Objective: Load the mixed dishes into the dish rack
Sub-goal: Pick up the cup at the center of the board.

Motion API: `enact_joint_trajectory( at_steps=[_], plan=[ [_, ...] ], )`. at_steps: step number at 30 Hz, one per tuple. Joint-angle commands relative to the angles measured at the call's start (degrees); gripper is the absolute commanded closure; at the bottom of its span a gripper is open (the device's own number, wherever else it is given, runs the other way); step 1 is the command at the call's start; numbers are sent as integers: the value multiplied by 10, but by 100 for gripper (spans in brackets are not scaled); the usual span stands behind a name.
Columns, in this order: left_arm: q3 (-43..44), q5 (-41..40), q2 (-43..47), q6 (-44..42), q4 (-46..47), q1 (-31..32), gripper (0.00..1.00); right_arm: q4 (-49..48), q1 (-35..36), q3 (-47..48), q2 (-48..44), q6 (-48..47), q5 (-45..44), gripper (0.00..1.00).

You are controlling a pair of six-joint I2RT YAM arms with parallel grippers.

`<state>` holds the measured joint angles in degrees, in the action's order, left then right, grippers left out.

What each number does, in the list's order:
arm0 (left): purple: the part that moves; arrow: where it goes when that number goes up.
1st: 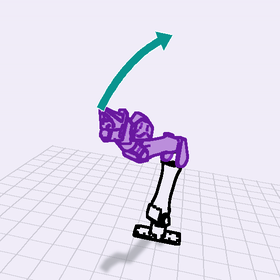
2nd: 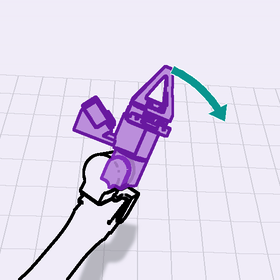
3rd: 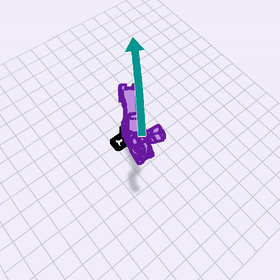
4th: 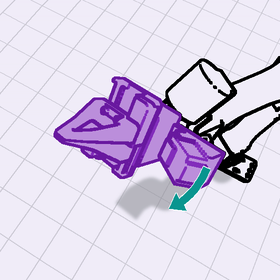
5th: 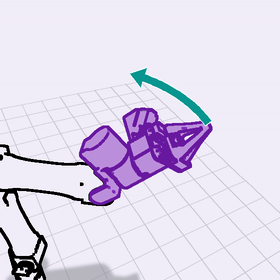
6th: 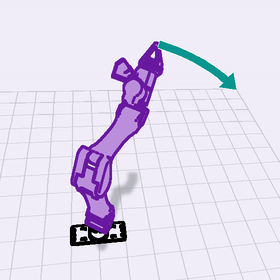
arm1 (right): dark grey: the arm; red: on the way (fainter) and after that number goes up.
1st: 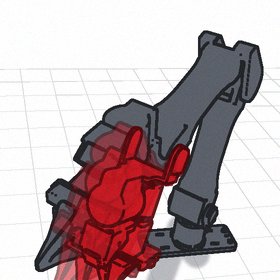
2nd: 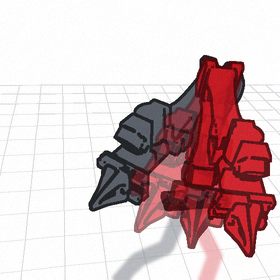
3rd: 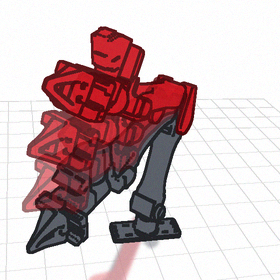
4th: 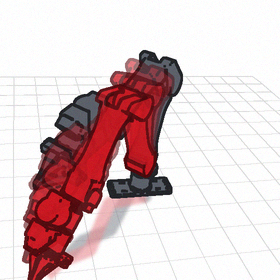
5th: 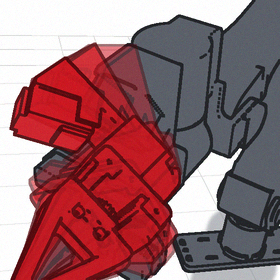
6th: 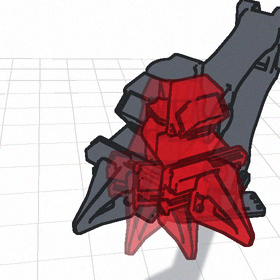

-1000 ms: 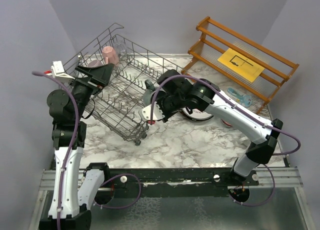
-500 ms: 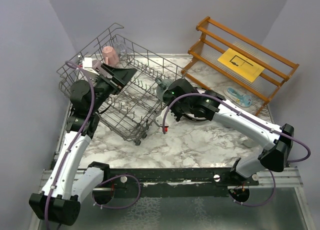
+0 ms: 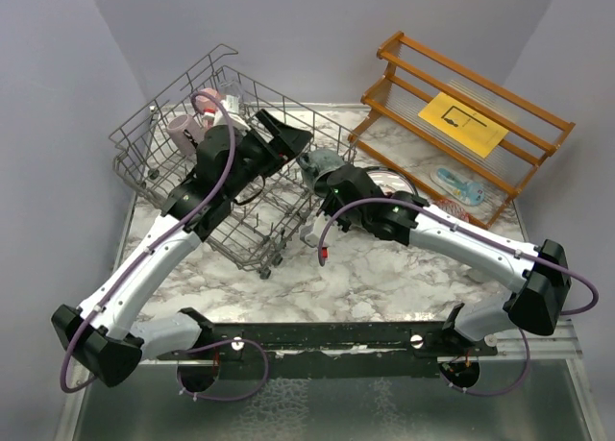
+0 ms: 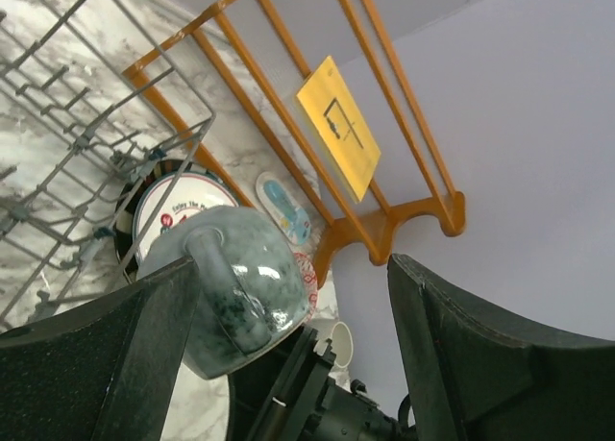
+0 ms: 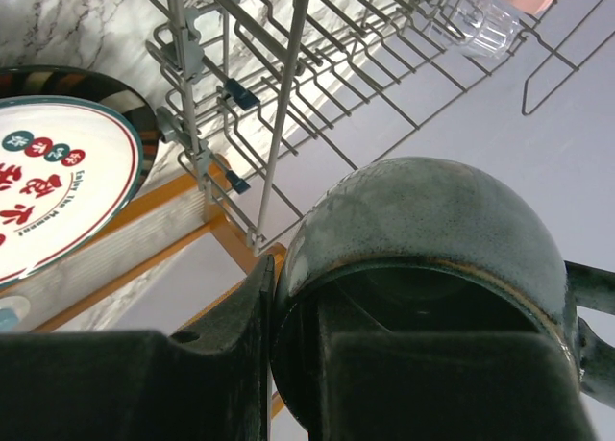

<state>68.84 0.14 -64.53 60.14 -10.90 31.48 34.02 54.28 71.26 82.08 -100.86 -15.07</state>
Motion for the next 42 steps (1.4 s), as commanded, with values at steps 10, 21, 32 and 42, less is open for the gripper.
enact_joint_trajectory(
  at_steps=[10,21,32,42],
  plan=[
    [127,-207,-85,68,-215,90,23,-166,-1,-35,-32,-57,-42,99],
    [116,-201,-102,87,-205,99,38,-177,-1,-48,-35,-58,-40,99],
    [99,-176,-102,87,-175,100,74,-179,-2,-60,-40,-60,-41,99],
    [90,-165,-110,86,-168,100,75,-186,-1,-69,-43,-63,-43,98]
  ],
)
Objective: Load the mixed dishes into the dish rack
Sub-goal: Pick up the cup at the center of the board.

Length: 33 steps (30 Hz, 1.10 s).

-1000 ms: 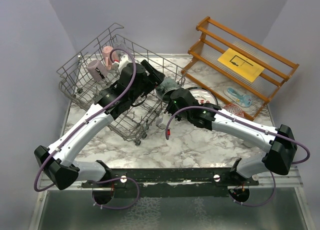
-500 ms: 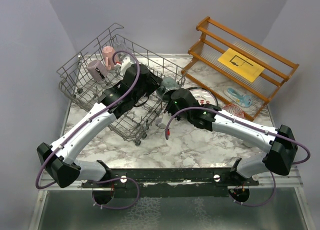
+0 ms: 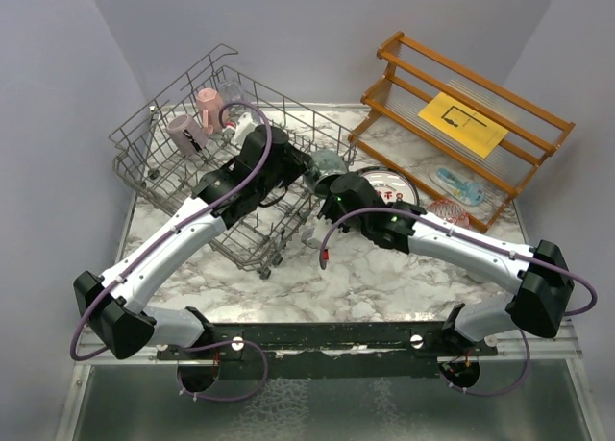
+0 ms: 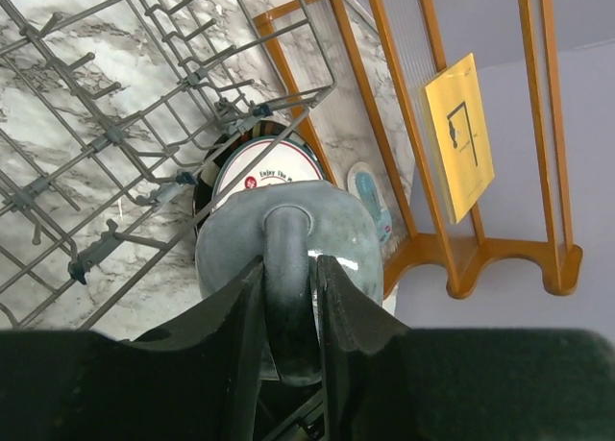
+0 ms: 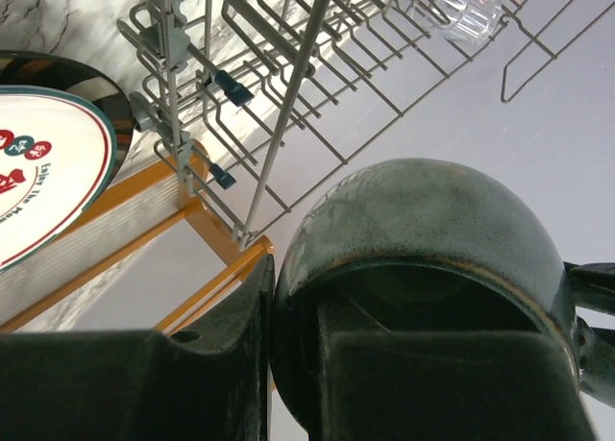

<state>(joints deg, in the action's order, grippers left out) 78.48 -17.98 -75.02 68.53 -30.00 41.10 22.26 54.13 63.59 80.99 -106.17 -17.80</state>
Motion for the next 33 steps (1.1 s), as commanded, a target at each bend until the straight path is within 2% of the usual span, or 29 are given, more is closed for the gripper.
enact_joint_trajectory(
  at_steps=[1,3,6,10,14,19,24,33],
  plan=[
    [-6,19,-5,-1,30,4,85,-68,0,7,-32,-9,-16,98],
    [-22,26,-3,-5,44,4,100,-67,0,7,-33,-8,-15,97],
    [-29,29,3,-7,59,4,100,-66,0,4,-35,-5,-15,92],
    [-46,19,23,-3,94,0,100,-61,-1,-3,-42,6,-15,61],
    [-56,15,39,12,122,-17,100,-56,0,-13,-51,15,-15,46],
    [-57,29,45,23,151,-42,100,-34,0,-23,-65,29,-13,39],
    [-54,42,47,21,173,-70,100,23,0,-23,-89,68,9,38],
    [-64,83,55,-8,229,-117,100,172,-2,62,-115,271,122,38]
  ],
)
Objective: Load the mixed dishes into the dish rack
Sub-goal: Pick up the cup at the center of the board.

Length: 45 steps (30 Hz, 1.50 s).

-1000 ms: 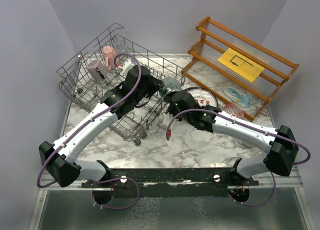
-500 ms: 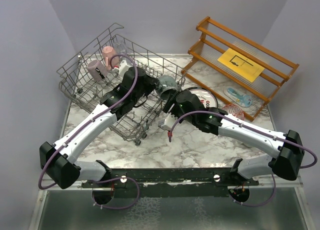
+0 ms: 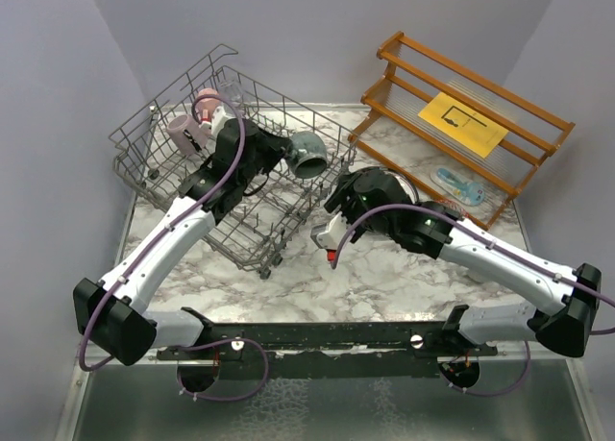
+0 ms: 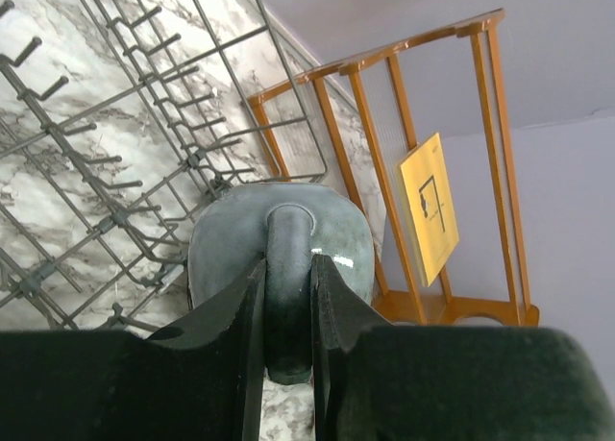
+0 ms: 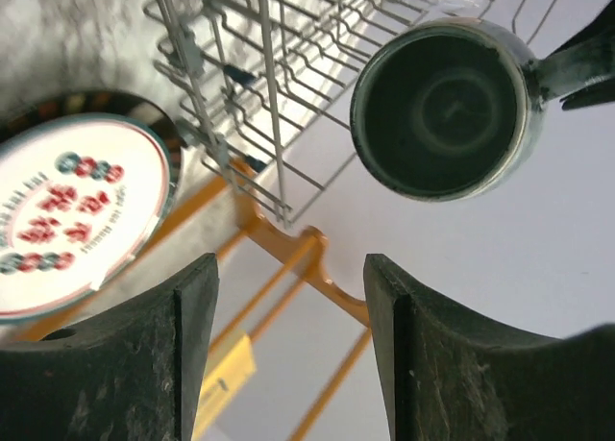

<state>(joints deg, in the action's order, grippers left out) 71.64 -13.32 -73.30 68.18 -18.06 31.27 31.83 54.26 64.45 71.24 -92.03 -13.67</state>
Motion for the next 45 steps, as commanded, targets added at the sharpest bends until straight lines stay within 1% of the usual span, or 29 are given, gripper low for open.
enact_joint_trajectory(
  at_steps=[1,5,9,11,12,15,16,18,19,21,24,28,31,35,37,40,45],
  plan=[
    [4,41,38,-9,112,-24,100,90,-7,64,-18,153,103,38],
    [-5,67,41,-14,127,-45,100,102,-36,96,-15,254,182,34],
    [-21,80,50,-18,143,-60,100,82,-100,136,1,405,262,31],
    [-28,90,55,-16,150,-69,100,79,-145,166,21,492,304,29],
    [-31,95,57,-13,152,-73,100,92,-173,191,39,530,335,29],
    [-42,105,63,-3,162,-81,100,103,-252,246,90,652,470,28],
    [-45,107,65,2,166,-82,100,87,-267,247,96,691,514,27],
    [-53,113,69,13,174,-82,100,9,-283,214,88,775,581,27],
    [-58,116,71,19,179,-82,100,-37,-285,183,83,811,603,27],
    [-68,122,75,36,190,-83,100,-97,-286,161,85,876,632,26],
    [-91,123,83,74,211,-83,100,-140,-286,152,86,912,640,20],
    [-121,104,87,139,249,-73,100,-168,-286,139,75,904,591,17],
    [-123,61,83,166,249,-47,100,-187,-286,110,68,895,551,17],
    [-111,-24,78,206,222,4,100,-254,-286,53,41,877,541,17],
    [-110,-52,75,228,216,23,100,-259,-286,44,42,860,523,17],
    [-110,-81,71,261,207,45,100,-295,-286,25,46,864,492,17],
    [-113,-108,66,286,209,68,100,-345,-285,2,61,900,453,21]
  ],
)
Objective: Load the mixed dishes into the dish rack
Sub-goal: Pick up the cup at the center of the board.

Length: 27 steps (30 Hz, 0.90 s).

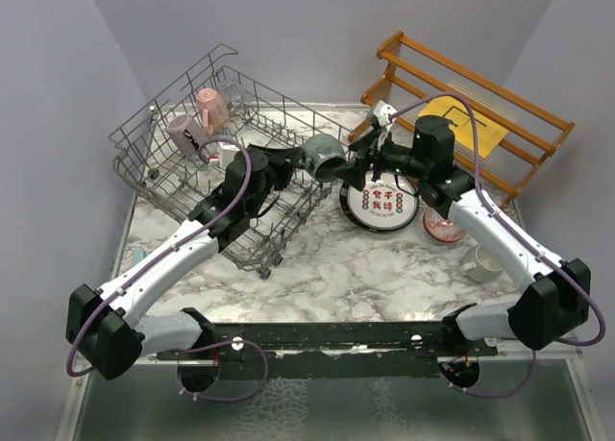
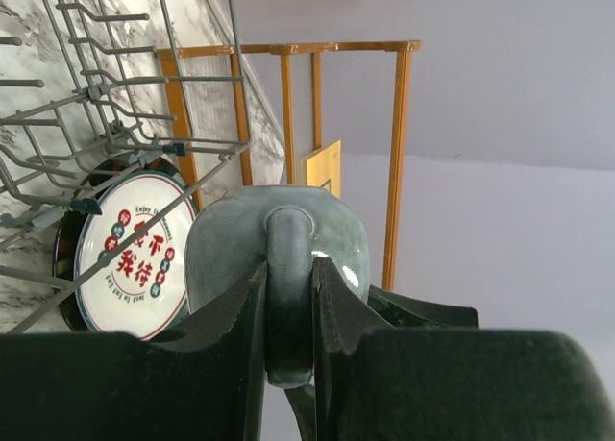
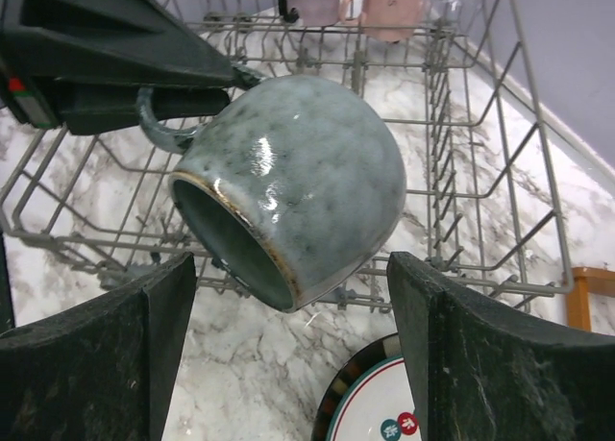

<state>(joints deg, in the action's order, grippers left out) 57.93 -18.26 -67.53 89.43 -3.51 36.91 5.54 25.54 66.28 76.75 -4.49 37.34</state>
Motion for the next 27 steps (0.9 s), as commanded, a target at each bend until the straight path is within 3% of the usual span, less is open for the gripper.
enact_joint_trajectory(
  at_steps=[1,5,12,15,21,27],
  plan=[
    [26,-62,6,76,64,15,100,-94,2,-23,7,32,-69,25],
    [32,-78,0,84,61,30,100,-131,3,-40,13,46,-83,38],
    [35,-91,-13,104,68,47,100,-168,17,-52,26,50,-130,49],
    [36,-95,-14,107,70,53,100,-185,19,-62,29,47,-147,60],
    [39,-91,-23,115,75,67,100,-215,21,-70,40,41,-156,69],
    [39,-82,-45,140,85,86,100,-236,21,-63,48,32,-169,94]
  ],
)
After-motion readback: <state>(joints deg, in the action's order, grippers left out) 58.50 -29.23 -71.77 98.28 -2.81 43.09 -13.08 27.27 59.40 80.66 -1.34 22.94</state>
